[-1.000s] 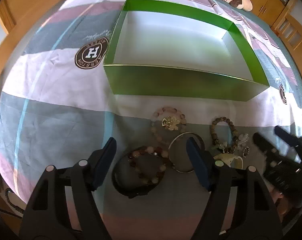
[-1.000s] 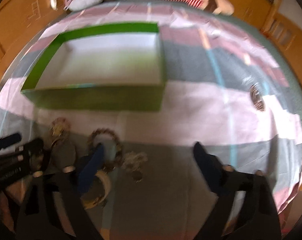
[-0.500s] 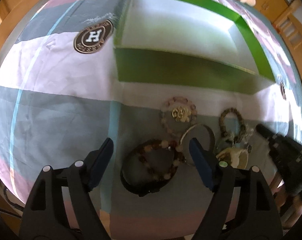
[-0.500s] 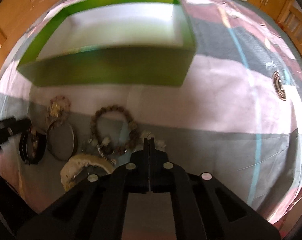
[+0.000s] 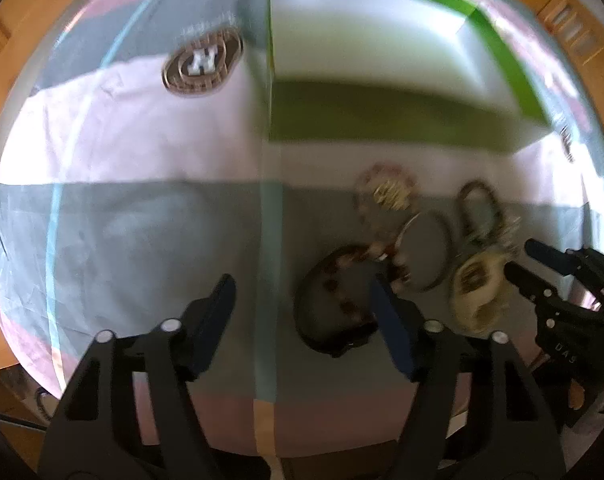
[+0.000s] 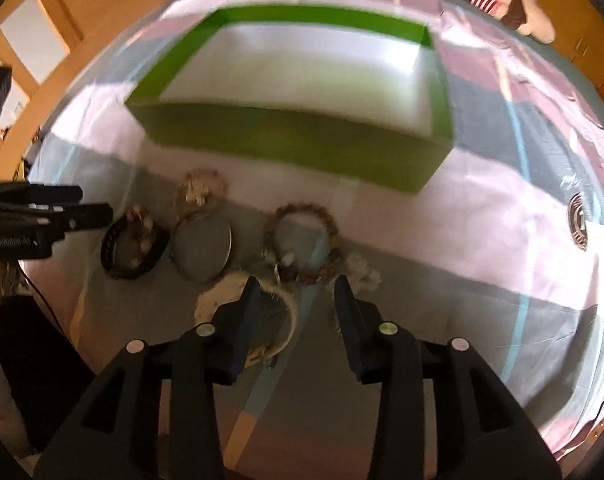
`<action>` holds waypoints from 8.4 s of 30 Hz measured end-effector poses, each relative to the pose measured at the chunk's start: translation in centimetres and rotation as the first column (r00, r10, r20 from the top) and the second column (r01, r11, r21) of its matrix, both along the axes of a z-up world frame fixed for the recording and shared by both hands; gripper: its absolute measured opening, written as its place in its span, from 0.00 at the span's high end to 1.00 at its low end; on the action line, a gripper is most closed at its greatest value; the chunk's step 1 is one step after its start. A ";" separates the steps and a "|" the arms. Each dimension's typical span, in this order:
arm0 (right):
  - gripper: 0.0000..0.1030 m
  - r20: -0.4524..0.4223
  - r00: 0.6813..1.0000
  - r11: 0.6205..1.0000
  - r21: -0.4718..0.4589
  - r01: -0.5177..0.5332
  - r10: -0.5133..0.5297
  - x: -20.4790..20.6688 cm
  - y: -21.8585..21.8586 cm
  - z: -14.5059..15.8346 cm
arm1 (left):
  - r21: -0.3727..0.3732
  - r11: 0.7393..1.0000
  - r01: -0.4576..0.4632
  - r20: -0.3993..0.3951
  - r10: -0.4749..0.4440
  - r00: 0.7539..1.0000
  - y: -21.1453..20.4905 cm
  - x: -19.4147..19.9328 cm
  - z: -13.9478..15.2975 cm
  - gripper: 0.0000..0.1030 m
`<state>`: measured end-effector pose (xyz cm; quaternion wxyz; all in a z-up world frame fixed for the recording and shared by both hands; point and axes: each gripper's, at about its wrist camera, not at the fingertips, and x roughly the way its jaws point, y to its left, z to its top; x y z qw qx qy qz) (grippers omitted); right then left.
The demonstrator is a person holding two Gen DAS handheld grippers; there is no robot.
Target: Organize jewelry
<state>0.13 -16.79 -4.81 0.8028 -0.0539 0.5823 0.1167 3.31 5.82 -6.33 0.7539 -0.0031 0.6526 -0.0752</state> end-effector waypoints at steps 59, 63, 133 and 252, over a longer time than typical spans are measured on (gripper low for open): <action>0.96 0.203 0.962 0.981 0.089 0.170 -0.185 3.0 -2.4 5.2 | -0.177 0.984 -0.020 0.340 0.080 0.937 -3.3 3.1 7.2 0.96; 0.96 0.284 0.932 0.972 0.139 0.190 -0.223 5.5 -2.4 6.9 | -0.163 0.985 -0.059 0.331 0.111 0.937 -3.8 6.2 6.5 0.96; 0.93 -0.115 0.975 0.978 0.067 0.199 -0.190 4.3 -7.4 -2.6 | -0.050 0.999 -0.016 0.094 0.021 0.995 -4.7 4.6 -1.0 0.77; 1.00 -0.040 0.997 0.993 0.085 0.076 -0.073 5.3 -0.6 -1.3 | 0.045 0.998 0.035 0.109 -0.040 0.993 -6.7 3.8 0.0 0.36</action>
